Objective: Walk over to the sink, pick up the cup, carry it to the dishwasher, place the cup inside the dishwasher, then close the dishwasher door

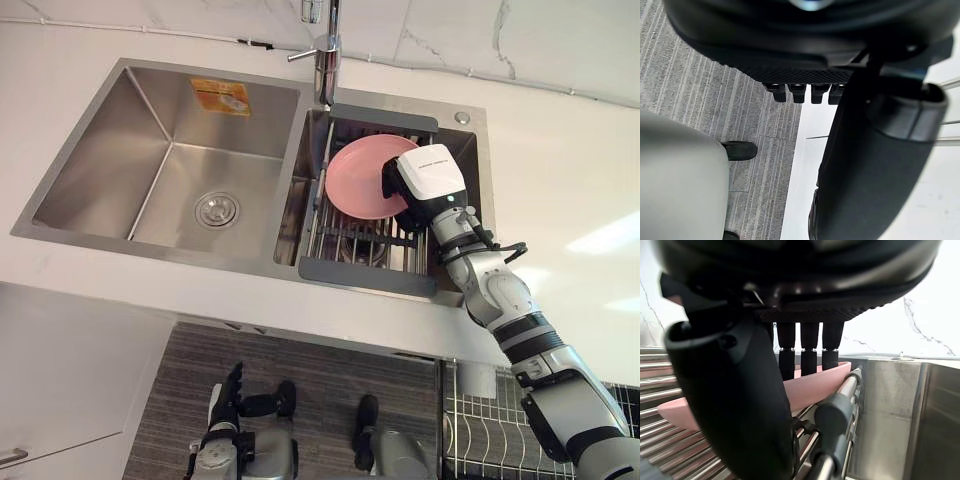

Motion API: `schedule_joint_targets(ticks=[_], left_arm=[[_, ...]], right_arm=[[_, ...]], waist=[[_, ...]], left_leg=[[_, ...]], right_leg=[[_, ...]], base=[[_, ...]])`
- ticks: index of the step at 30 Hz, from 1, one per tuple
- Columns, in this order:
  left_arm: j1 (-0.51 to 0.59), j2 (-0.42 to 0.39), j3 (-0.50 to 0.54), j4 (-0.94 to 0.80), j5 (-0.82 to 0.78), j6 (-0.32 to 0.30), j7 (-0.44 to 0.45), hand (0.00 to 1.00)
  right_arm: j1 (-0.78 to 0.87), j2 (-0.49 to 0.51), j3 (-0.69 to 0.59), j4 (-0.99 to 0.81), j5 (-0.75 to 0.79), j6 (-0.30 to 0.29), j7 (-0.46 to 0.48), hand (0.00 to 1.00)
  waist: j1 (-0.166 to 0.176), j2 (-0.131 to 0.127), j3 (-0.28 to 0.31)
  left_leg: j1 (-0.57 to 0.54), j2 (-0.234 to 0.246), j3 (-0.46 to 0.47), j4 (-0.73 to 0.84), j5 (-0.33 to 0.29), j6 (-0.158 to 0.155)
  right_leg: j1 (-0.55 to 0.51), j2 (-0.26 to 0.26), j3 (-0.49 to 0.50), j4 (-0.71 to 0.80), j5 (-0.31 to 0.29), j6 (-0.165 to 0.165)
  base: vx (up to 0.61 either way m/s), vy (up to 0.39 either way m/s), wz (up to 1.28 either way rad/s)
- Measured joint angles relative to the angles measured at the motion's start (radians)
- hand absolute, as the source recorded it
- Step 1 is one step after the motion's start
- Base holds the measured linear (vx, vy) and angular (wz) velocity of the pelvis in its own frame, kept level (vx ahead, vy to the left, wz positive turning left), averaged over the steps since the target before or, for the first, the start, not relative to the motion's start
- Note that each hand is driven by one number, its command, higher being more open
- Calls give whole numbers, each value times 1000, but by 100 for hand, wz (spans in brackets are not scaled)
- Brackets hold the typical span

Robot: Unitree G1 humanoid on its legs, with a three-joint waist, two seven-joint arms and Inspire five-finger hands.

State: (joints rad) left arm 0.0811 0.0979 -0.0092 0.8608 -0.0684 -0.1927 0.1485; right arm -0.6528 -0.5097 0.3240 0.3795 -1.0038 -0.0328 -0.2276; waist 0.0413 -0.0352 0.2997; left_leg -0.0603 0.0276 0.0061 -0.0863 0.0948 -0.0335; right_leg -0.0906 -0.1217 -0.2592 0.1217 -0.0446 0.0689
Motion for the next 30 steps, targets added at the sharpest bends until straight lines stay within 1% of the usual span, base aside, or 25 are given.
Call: schedule_joint_targets(ticks=[4,10,14,18,23,30], left_arm=[[-4,1,0,-1,-11,-3,0,100],[-5,2,1,0,-11,-3,-1,100],[-6,1,1,0,-11,-3,-2,100],[-8,1,2,0,-10,-1,-3,100],[-8,1,2,1,-10,2,-7,100],[-8,3,2,7,-9,5,-21,100]], right_arm=[[-5,0,1,-3,1,-20,2,0],[-4,-2,-5,-15,17,-16,2,0],[24,-2,-18,-88,75,-16,3,0],[39,1,-91,-155,84,-13,0,0],[62,2,-172,-258,119,-5,-33,0],[120,2,-203,-326,124,-7,-52,0]], waist=[[1,-3,10],[0,-3,10],[0,-2,11],[2,-1,11],[2,-1,10],[-4,2,8]], left_leg=[[-1,4,-1,0,4,-2],[-6,8,-5,0,6,-1],[-7,10,-9,0,7,-1],[-7,8,-13,0,8,-2],[8,7,-13,0,9,-1],[22,8,-8,0,8,-1]], right_leg=[[0,2,-1,-3,3,-4],[0,6,-3,-7,9,-7],[0,9,-3,-7,10,-8],[2,8,-3,-6,10,-8],[17,7,-1,-8,10,-8],[32,10,8,-16,10,-8]], base=[[0,0,0],[0,0,0],[6,-1,1],[20,0,4],[6,1,0],[1,1,-2]])
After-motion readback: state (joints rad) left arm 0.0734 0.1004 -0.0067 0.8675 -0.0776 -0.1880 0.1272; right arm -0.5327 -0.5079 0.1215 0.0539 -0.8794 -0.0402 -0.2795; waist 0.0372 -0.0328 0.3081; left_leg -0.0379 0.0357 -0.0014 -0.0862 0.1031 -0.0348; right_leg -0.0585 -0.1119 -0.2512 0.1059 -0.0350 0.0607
